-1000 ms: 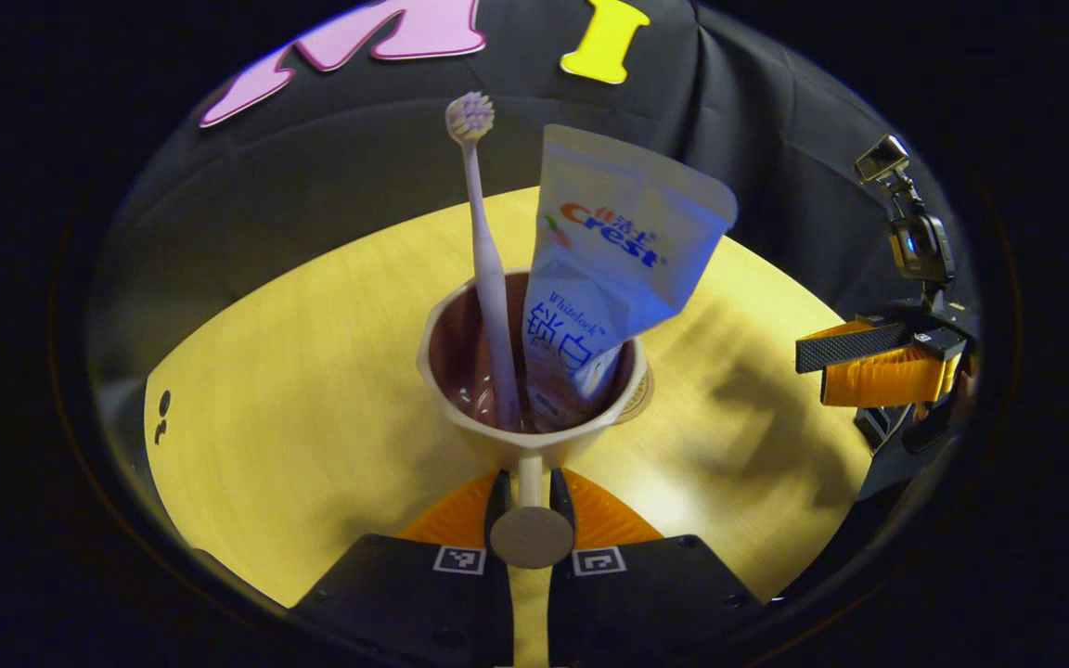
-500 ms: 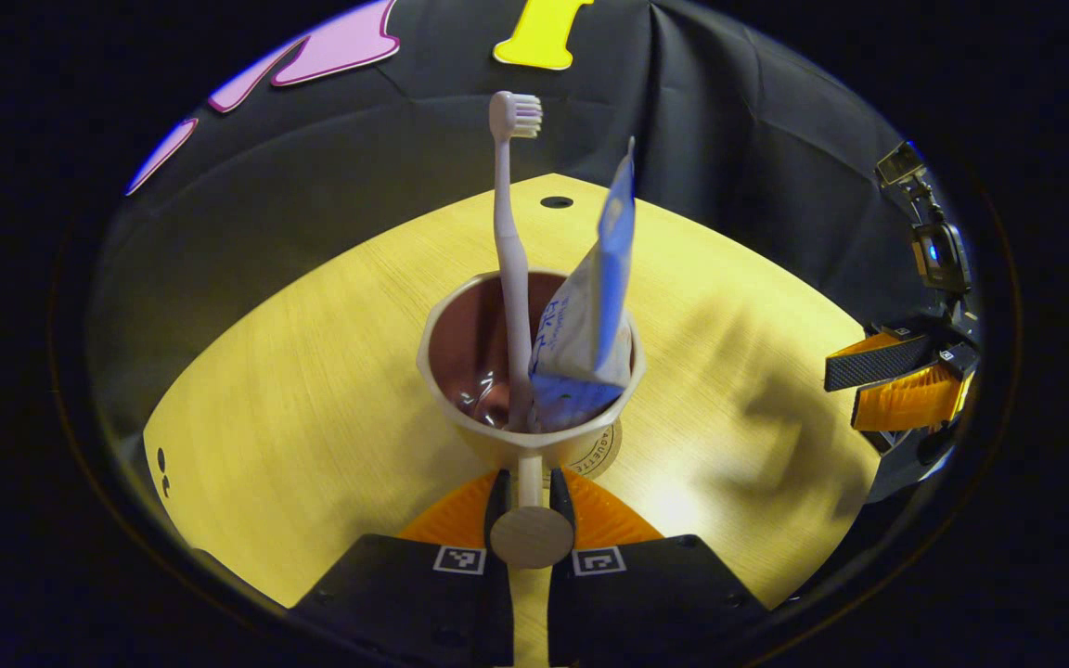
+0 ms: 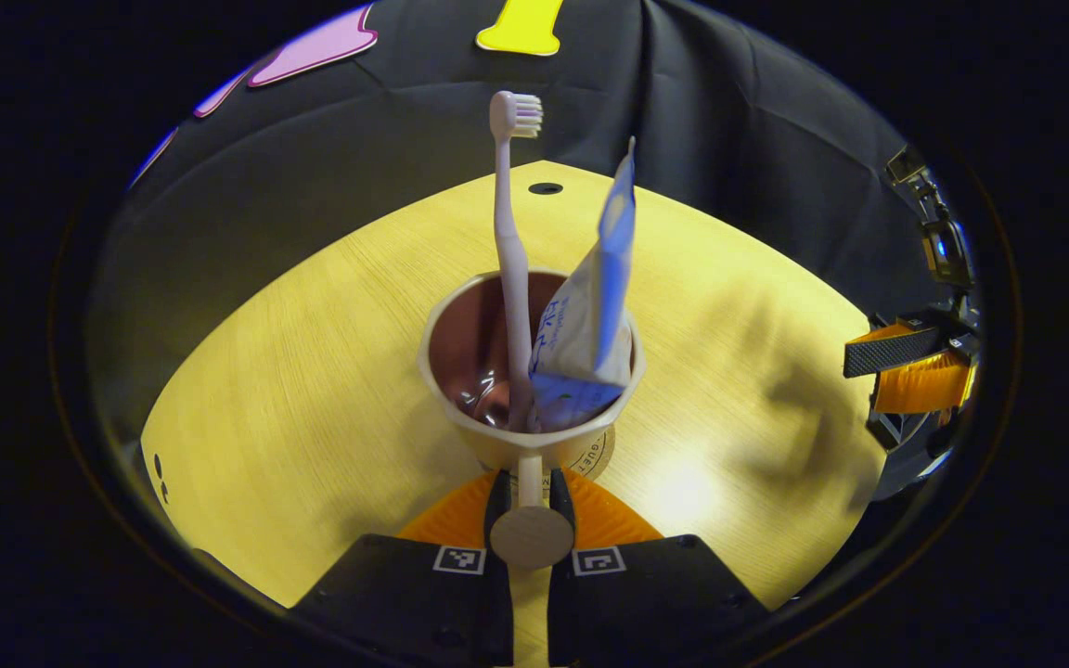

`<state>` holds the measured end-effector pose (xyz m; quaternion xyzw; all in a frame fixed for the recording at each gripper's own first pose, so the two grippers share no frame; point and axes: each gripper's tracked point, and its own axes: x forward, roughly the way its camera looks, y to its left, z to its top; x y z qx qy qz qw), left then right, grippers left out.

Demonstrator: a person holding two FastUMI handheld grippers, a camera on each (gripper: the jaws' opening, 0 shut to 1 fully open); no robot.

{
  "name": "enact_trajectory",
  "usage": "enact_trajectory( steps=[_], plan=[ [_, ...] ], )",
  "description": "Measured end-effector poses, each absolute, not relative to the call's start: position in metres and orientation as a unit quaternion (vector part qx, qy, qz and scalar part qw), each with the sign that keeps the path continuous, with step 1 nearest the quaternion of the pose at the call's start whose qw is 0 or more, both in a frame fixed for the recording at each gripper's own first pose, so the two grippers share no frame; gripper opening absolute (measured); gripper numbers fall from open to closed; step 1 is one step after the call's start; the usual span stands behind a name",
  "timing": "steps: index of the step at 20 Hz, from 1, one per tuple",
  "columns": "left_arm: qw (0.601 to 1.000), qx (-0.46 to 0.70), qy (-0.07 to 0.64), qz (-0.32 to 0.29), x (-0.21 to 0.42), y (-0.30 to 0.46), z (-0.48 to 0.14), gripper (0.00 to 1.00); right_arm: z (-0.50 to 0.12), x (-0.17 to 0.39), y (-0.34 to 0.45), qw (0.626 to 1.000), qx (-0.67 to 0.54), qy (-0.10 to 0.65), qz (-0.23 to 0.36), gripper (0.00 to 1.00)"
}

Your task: Put the toothbrush and toothpaste on the desktop into the cup, then pick up the cup and place it on the coaster on the desktop.

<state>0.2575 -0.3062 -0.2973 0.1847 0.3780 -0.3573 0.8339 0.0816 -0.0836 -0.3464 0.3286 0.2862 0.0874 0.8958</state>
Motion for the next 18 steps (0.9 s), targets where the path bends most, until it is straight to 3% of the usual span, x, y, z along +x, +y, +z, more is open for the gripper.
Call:
enact_trajectory(
  steps=[6, 8, 11, 13, 15, 17, 18],
  plan=[
    [0.835, 0.181, 0.376, -0.359, 0.259, -0.306, -0.296, 0.22, -0.345, 0.079, -0.084, 0.894, 0.332, 0.288, 0.085, 0.64],
    [0.834, 0.181, 0.379, -0.359, 0.255, -0.307, -0.296, 0.29, -0.344, 0.079, -0.084, 0.895, 0.332, 0.287, 0.083, 0.64],
    [0.837, 0.178, 0.371, -0.36, 0.258, -0.302, -0.291, 0.31, -0.34, 0.078, -0.084, 0.895, 0.333, 0.285, 0.081, 0.64],
    [0.838, 0.173, 0.364, -0.369, 0.254, -0.306, -0.285, 0.43, -0.339, 0.078, -0.083, 0.896, 0.334, 0.283, 0.081, 0.64],
    [0.835, 0.172, 0.365, -0.374, 0.251, -0.309, -0.285, 0.72, -0.338, 0.077, -0.082, 0.896, 0.335, 0.282, 0.08, 0.64],
    [0.834, 0.167, 0.365, -0.378, 0.247, -0.31, -0.283, 0.82, -0.334, 0.076, -0.082, 0.896, 0.335, 0.28, 0.08, 0.64],
    [0.835, 0.163, 0.364, -0.379, 0.244, -0.31, -0.281, 0.82, -0.334, 0.076, -0.081, 0.897, 0.334, 0.278, 0.079, 0.64]
  ],
)
